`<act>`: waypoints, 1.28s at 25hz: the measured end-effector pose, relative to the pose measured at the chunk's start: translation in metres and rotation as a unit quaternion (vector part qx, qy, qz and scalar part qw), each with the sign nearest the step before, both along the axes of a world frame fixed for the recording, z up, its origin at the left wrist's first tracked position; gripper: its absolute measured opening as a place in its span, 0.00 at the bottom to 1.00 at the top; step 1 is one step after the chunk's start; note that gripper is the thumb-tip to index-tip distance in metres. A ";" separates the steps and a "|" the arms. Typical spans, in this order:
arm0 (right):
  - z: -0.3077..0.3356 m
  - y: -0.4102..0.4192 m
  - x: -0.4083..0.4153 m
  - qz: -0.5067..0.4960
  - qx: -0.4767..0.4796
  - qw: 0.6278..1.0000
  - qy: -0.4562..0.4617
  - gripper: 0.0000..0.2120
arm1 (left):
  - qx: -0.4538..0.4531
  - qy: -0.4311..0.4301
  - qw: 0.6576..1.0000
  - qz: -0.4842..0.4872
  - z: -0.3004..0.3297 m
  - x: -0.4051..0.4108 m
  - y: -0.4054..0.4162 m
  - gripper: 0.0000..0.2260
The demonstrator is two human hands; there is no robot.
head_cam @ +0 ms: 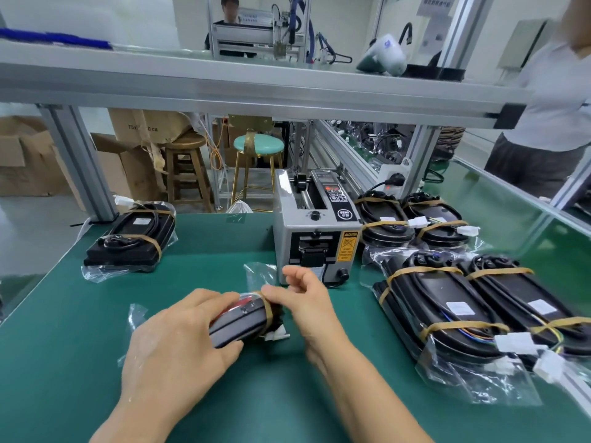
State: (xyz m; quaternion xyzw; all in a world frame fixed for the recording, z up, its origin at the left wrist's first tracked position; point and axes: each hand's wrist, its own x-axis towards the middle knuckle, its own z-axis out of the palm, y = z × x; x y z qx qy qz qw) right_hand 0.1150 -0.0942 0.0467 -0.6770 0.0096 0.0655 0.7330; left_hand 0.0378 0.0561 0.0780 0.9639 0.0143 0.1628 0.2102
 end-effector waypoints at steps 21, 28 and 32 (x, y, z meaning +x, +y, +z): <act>0.018 -0.008 -0.016 0.118 -0.095 0.958 -0.244 0.31 | -0.172 -0.263 0.939 -0.140 -0.004 -0.013 0.024 0.38; 0.011 0.005 -0.011 0.222 0.152 0.953 -0.137 0.35 | -0.392 -0.022 0.892 -0.224 -0.005 -0.012 0.056 0.46; 0.011 0.006 -0.003 0.285 0.182 0.940 -0.044 0.34 | -0.391 -0.001 0.892 -0.225 -0.014 -0.012 0.066 0.42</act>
